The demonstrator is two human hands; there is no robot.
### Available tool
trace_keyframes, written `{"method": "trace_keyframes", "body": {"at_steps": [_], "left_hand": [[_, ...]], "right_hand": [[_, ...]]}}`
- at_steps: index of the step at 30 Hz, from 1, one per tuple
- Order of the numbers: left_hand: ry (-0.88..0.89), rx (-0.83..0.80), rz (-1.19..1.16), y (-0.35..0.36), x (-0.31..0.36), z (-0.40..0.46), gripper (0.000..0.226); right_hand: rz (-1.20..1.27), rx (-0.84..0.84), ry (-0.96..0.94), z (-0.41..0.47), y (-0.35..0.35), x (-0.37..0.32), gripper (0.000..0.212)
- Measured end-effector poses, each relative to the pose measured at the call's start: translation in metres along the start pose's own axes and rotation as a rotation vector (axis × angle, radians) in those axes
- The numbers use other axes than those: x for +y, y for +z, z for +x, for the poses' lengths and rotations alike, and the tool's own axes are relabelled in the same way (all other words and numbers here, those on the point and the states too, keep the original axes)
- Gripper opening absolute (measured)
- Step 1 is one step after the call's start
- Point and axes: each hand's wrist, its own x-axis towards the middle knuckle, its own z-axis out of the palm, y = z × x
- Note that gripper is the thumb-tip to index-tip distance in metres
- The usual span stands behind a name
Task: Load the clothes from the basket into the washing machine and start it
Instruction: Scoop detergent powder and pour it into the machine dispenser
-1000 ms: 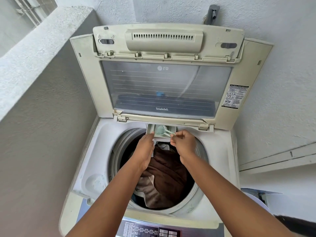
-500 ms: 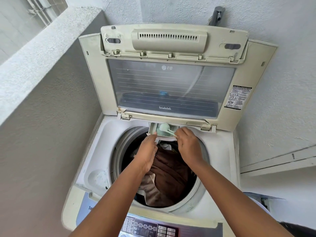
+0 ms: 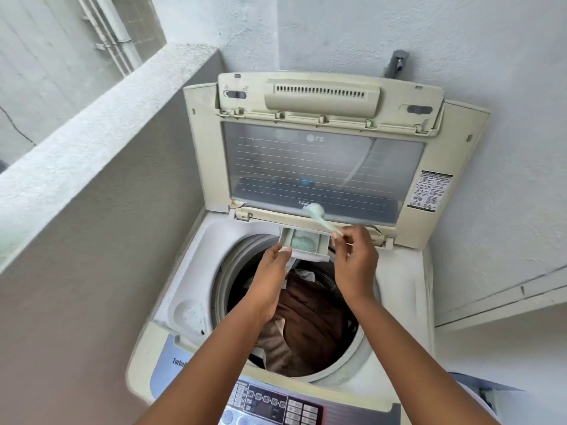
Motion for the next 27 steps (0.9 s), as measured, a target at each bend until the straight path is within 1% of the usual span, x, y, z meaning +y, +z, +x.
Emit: {"method": "trace_keyframes", "body": {"at_steps": [2,4,5,7,9,11,13,14,16,18,19,20,22,25,27], "left_hand": [[0.035,0.002,-0.010,-0.003,0.010,-0.009,0.066],[0.086,0.021,-0.025,-0.004,0.028,-0.019,0.061],[0.116,0.036,-0.036,-0.007,0.038,-0.026,0.063],[0.208,0.064,-0.034,-0.018,0.059,-0.043,0.070],[0.303,0.086,-0.023,-0.029,0.081,-0.063,0.059],[0.416,0.142,0.001,-0.048,0.104,-0.091,0.043],[0.529,0.167,0.109,-0.058,0.129,-0.112,0.038],[0.614,0.214,0.192,-0.072,0.138,-0.127,0.038],[0.788,0.364,0.431,-0.101,0.152,-0.157,0.038],[0.992,0.583,0.691,-0.131,0.163,-0.187,0.037],[1.063,0.681,0.798,-0.147,0.168,-0.201,0.038],[1.079,0.768,0.879,-0.163,0.172,-0.213,0.040],[0.997,0.893,0.984,-0.199,0.176,-0.235,0.047],[0.818,0.969,1.074,-0.252,0.160,-0.253,0.061],[0.702,0.992,1.122,-0.278,0.148,-0.260,0.077]], "right_hand": [[0.262,0.088,0.265,0.002,0.009,-0.030,0.011],[0.559,0.084,0.514,0.005,0.019,-0.059,0.012],[0.672,0.057,0.594,0.008,0.023,-0.074,0.009],[0.831,-0.018,0.692,0.013,0.032,-0.103,0.005],[0.935,-0.083,0.730,0.019,0.037,-0.129,0.007],[0.996,-0.164,0.724,0.018,0.047,-0.159,0.010],[1.035,-0.207,0.697,0.022,0.050,-0.180,0.013],[1.055,-0.257,0.677,0.018,0.054,-0.197,0.014],[1.081,-0.358,0.623,0.010,0.062,-0.225,0.012],[1.075,-0.450,0.546,0.002,0.067,-0.250,0.009],[1.072,-0.489,0.501,-0.001,0.070,-0.263,0.008],[1.074,-0.523,0.452,-0.004,0.072,-0.274,0.008],[1.065,-0.592,0.360,-0.010,0.077,-0.295,0.008],[1.040,-0.687,0.240,-0.020,0.084,-0.322,0.014],[0.982,-0.739,0.143,-0.027,0.091,-0.338,0.015]]}}
